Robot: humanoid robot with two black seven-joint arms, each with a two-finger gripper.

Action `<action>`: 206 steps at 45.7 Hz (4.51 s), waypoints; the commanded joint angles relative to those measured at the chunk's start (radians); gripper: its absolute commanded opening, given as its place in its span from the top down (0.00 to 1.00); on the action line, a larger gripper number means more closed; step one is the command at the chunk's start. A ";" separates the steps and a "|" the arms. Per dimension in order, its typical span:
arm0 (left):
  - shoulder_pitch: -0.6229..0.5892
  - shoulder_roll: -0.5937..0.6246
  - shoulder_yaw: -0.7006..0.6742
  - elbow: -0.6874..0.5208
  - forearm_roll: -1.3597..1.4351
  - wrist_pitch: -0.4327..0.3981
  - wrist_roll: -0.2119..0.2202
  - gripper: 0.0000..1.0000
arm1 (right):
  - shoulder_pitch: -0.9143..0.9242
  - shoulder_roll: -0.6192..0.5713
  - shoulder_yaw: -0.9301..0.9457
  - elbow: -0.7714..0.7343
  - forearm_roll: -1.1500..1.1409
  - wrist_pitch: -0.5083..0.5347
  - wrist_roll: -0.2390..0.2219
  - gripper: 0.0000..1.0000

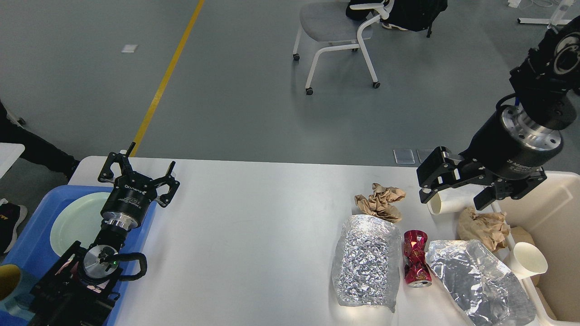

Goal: Tidy desktop
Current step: 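Lower the right gripper and grasp the silver foil pouch, then lift the foil pouch with the right gripper and drop it into the white bin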

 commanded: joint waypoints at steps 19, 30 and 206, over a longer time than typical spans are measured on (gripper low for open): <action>0.000 0.000 -0.002 0.000 0.000 0.000 0.000 0.04 | -0.356 0.040 0.067 -0.006 -0.042 -0.254 0.000 0.12; 0.000 0.000 0.000 0.000 0.000 0.000 0.000 0.04 | -0.556 0.053 0.082 -0.010 0.118 -0.543 0.000 0.12; 0.000 0.000 -0.002 0.000 0.000 0.000 0.000 0.04 | 0.035 0.141 0.119 -0.101 0.260 -0.030 -0.338 1.00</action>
